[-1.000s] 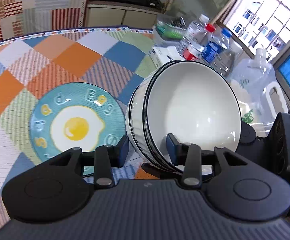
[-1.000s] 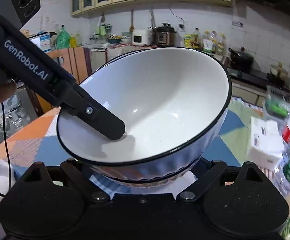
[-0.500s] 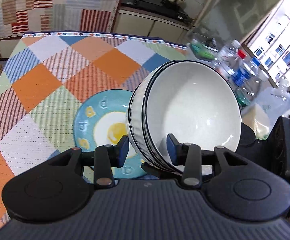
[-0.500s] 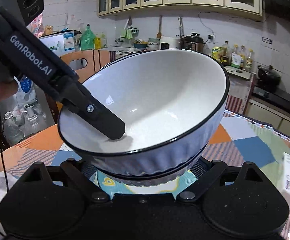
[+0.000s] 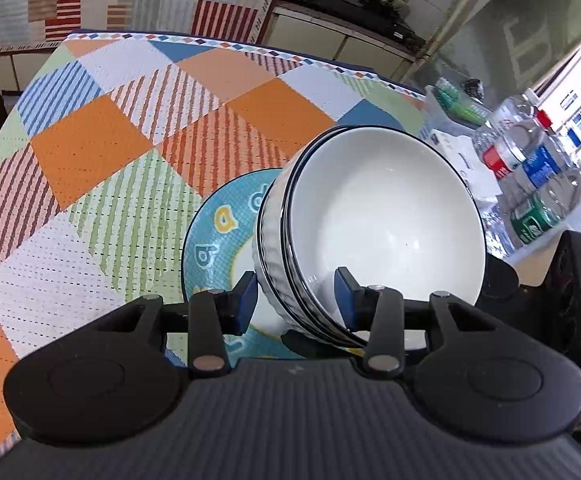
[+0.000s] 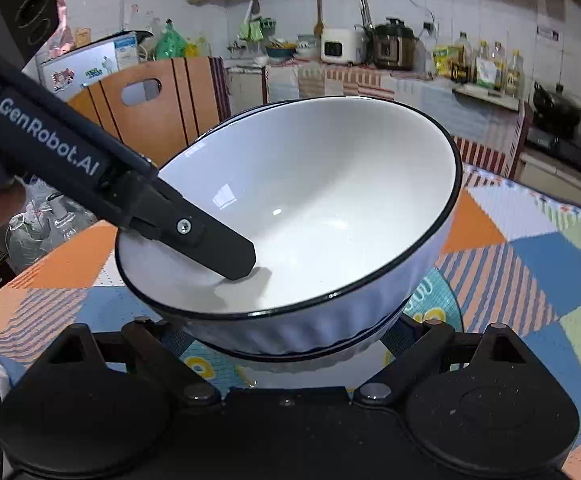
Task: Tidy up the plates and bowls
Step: 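Carry the bowl stack onto the blue egg plate and open the left gripper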
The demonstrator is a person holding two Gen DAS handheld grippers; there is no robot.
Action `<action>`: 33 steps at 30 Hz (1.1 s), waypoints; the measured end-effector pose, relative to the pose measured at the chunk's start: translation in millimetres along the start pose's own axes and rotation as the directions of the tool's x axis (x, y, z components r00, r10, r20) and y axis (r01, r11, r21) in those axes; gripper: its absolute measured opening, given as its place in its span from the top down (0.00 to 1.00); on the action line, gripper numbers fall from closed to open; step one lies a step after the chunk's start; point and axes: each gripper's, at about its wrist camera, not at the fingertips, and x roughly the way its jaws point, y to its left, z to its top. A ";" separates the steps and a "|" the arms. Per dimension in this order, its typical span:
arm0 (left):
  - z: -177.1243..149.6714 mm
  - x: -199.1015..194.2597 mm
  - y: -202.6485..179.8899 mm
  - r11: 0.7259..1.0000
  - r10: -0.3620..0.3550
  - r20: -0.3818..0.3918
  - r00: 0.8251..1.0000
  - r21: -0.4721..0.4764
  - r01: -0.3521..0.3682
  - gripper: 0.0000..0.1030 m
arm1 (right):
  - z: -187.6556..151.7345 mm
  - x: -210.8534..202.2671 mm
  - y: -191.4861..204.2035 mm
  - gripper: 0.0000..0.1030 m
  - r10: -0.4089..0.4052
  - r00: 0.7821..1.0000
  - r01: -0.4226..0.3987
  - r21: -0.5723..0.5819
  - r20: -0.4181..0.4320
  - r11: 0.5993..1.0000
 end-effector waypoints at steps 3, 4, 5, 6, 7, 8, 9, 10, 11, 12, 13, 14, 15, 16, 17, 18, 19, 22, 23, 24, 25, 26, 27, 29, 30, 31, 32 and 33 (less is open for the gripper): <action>0.2 8.7 4.2 1.000 0.001 -0.003 1.000 -0.010 -0.001 0.62 | -2.6 6.0 -0.8 0.08 -0.004 1.000 0.004 0.017 -0.016 1.000; 0.1 11.6 5.7 1.000 0.002 -0.004 1.000 -0.015 -0.002 0.62 | -2.8 8.2 -1.6 0.08 -0.007 1.000 0.007 0.022 -0.017 1.000; -0.5 14.3 6.9 1.000 0.003 -0.006 1.000 -0.018 -0.003 0.62 | -3.9 9.6 -1.8 0.08 -0.008 1.000 0.008 0.025 -0.020 1.000; -1.2 16.2 7.2 1.000 0.005 -0.008 1.000 -0.018 -0.005 0.62 | -5.0 11.3 -1.9 0.08 -0.009 1.000 0.010 0.028 -0.025 1.000; -2.3 18.6 7.8 1.000 0.007 -0.012 1.000 -0.017 -0.007 0.62 | -6.9 13.1 -1.3 0.08 -0.011 0.999 0.012 0.031 -0.030 0.999; -3.5 20.6 8.7 1.000 0.007 -0.016 1.000 -0.019 -0.008 0.62 | -8.4 14.3 -0.9 0.08 -0.011 0.999 0.012 0.033 -0.035 0.999; -4.5 23.2 9.3 1.000 0.010 -0.024 1.000 -0.023 -0.010 0.62 | -10.6 15.2 0.0 0.08 -0.012 0.999 0.013 0.033 -0.041 0.999; -5.7 25.3 9.0 1.000 0.014 -0.030 0.999 -0.022 -0.015 0.62 | -11.0 16.5 -0.3 0.08 -0.012 0.999 0.014 0.035 -0.046 0.999; -7.1 27.5 8.7 1.000 0.019 -0.034 0.999 -0.021 -0.020 0.61 | -13.3 17.2 -0.1 0.08 -0.012 0.999 0.014 0.037 -0.052 0.999; -8.6 28.1 8.8 1.000 0.019 -0.029 0.999 -0.023 -0.020 0.61 | -15.0 17.1 -0.3 0.08 -0.016 0.998 0.018 0.037 -0.054 0.999; -9.5 28.4 9.4 0.999 0.017 -0.024 1.000 -0.027 -0.018 0.61 | -16.8 16.2 2.4 0.08 -0.031 0.998 0.032 0.013 -0.048 0.999; -9.8 28.4 11.1 0.999 0.013 -0.022 1.000 -0.038 -0.014 0.61 | -16.6 16.2 2.6 0.08 -0.035 0.998 0.036 0.008 -0.046 0.999; -9.7 28.6 12.3 0.999 0.009 -0.022 1.000 -0.046 -0.010 0.61 | -16.3 15.6 2.0 0.08 -0.031 0.998 0.031 0.015 -0.046 0.999; -9.4 28.7 12.6 0.999 0.010 -0.021 1.000 -0.048 -0.011 0.61 | -14.8 15.3 2.0 0.08 -0.032 0.998 0.032 0.014 -0.047 0.999; -9.4 28.9 12.2 0.999 0.014 -0.018 1.000 -0.047 -0.015 0.61 | -14.3 15.2 2.5 0.08 -0.036 0.998 0.036 0.011 -0.045 0.999; -9.7 29.2 11.5 0.999 0.019 -0.013 1.000 -0.046 -0.020 0.61 | -13.8 15.2 2.6 0.08 -0.039 0.998 0.040 0.014 -0.043 0.999; -9.8 29.4 10.6 0.999 0.024 -0.010 1.000 -0.045 -0.024 0.61 | -13.5 16.8 1.8 0.08 -0.043 0.998 0.043 0.018 -0.041 0.999; -11.4 28.9 9.0 0.998 0.034 0.003 0.999 -0.044 -0.034 0.61 | -15.1 17.2 2.9 0.08 -0.056 0.998 0.057 0.029 -0.032 0.998; -12.1 28.5 8.2 0.998 0.039 0.009 0.999 -0.043 -0.038 0.61 | -15.2 17.1 4.1 0.09 -0.065 0.997 0.066 0.032 -0.032 0.997; -13.3 28.1 7.0 0.998 0.045 0.016 0.999 -0.043 -0.044 0.61 | -14.7 16.9 5.9 0.09 -0.077 0.996 0.079 0.034 -0.036 0.996; -14.3 27.4 5.4 0.998 0.052 0.021 0.998 -0.041 -0.051 0.61 | -14.6 17.1 8.6 0.09 -0.090 0.995 0.092 0.035 -0.041 0.995; -15.3 26.8 3.8 0.997 0.058 0.025 0.998 -0.045 -0.057 0.61 | -13.9 16.3 11.3 0.09 -0.109 0.993 0.110 0.032 -0.049 0.993; -16.3 26.4 2.3 0.996 0.069 0.028 0.997 -0.060 -0.067 0.60 | -13.0 15.4 14.3 0.09 -0.128 0.990 0.130 0.023 -0.058 0.991; -17.7 25.2 -5.3 0.994 0.101 0.030 0.994 -0.043 -0.099 0.59 | -8.8 13.9 19.8 0.08 -0.168 0.984 0.169 0.010 -0.066 0.986; -18.2 24.2 -9.4 0.993 0.118 0.034 0.992 -0.022 -0.118 0.58 | -9.5 11.6 22.6 0.08 -0.182 0.981 0.183 0.014 -0.060 0.983; -19.0 22.3 -13.5 0.991 0.134 0.039 0.990 -0.002 -0.134 0.58 | -10.1 9.4 23.1 0.08 -0.190 0.980 0.191 0.023 -0.056 0.981; -19.6 20.2 -16.6 0.990 0.142 0.042 0.989 0.013 -0.142 0.57 | -10.5 6.9 23.6 0.08 -0.193 0.980 0.195 0.031 -0.052 0.980; -20.0 17.5 -18.7 0.989 0.144 0.046 0.989 0.021 -0.145 0.55 | -10.7 4.2 23.3 0.08 -0.192 0.980 0.194 0.035 -0.050 0.980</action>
